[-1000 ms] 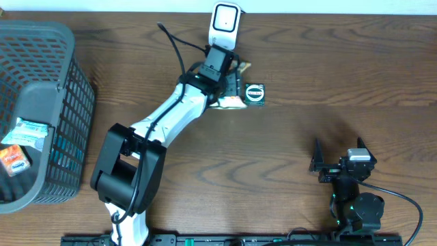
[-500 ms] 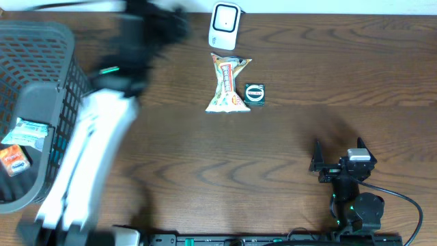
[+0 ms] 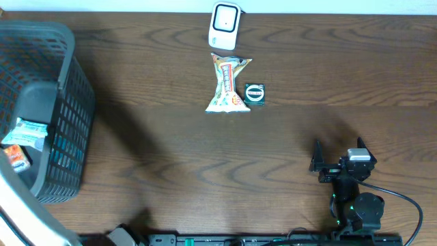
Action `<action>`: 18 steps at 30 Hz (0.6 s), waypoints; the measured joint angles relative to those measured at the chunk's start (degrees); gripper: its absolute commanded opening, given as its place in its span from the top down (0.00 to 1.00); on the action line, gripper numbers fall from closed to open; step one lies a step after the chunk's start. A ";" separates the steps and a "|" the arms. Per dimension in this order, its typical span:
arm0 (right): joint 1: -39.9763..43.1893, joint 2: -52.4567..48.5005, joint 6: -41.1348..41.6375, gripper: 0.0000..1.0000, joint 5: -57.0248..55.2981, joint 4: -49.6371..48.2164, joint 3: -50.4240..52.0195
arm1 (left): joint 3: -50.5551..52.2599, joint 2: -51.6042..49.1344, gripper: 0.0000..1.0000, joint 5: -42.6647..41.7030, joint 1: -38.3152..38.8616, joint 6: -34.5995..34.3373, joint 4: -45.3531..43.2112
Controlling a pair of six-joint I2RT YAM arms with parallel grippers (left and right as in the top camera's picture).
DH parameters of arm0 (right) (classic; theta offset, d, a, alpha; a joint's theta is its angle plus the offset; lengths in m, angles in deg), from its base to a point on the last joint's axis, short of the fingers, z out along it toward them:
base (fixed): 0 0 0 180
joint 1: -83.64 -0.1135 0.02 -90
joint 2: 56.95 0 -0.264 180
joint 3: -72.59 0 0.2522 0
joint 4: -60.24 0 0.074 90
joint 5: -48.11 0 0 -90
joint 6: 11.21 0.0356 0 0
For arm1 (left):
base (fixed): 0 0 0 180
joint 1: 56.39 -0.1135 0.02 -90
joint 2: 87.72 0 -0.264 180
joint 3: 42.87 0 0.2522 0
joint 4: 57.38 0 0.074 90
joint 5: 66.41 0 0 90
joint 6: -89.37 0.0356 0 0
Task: Scan the item barcode
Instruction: 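Move the left gripper back into the basket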
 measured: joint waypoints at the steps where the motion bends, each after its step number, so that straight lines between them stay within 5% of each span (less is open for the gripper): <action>1: 0.00 0.00 0.00 0.01 0.00 0.00 0.00 | 0.00 -2.64 0.20 0.04 -1.25 0.74 2.14; 10: 0.00 0.00 0.00 0.01 0.00 0.02 0.00 | 0.15 -17.05 0.18 -0.46 1.62 6.10 6.97; 12: 0.00 0.00 0.00 0.01 0.00 0.02 0.00 | 0.15 -18.56 0.02 -0.24 2.99 6.75 7.37; 13: 0.00 0.00 0.00 0.01 0.00 0.02 0.00 | 0.15 -19.12 0.02 0.24 3.58 6.75 7.82; 18: 0.00 0.00 0.00 0.01 0.00 0.00 0.00 | 0.15 -22.71 0.02 7.26 4.76 -0.87 12.87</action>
